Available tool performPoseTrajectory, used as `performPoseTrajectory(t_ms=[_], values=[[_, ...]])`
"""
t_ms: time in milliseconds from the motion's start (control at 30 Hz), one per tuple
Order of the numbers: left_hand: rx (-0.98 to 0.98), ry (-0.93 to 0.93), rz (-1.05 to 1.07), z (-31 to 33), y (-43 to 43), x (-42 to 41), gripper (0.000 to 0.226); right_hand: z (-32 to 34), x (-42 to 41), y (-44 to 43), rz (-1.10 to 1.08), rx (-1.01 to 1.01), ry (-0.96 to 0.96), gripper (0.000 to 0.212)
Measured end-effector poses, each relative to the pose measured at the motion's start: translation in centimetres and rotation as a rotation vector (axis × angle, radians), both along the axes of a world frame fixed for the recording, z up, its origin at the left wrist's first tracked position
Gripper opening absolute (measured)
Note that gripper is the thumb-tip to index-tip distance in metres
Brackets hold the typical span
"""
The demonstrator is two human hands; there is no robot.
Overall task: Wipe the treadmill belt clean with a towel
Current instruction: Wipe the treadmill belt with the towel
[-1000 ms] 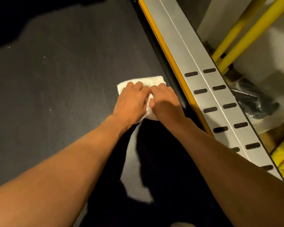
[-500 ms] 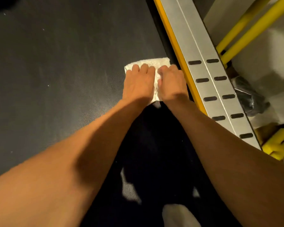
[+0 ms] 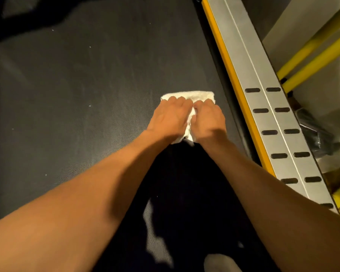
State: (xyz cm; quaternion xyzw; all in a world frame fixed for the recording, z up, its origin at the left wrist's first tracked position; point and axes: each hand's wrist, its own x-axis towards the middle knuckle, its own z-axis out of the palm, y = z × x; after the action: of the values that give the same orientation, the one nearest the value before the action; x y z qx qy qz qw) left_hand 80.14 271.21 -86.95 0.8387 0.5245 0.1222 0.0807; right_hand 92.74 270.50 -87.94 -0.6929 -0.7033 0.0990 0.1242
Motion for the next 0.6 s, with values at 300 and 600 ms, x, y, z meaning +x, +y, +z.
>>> performPoseTrajectory(t_ms=[300,600], values=[[-0.022,-0.015,0.222,0.1,1.9,-5.5,0.021,1.0,-6.2,2.5,0.104,0.005,-0.007,0.021],[-0.025,-0.031,0.312,-0.4,-0.4,-13.5,0.019,-0.2,-12.8,1.1,0.320,0.046,-0.021,0.019]])
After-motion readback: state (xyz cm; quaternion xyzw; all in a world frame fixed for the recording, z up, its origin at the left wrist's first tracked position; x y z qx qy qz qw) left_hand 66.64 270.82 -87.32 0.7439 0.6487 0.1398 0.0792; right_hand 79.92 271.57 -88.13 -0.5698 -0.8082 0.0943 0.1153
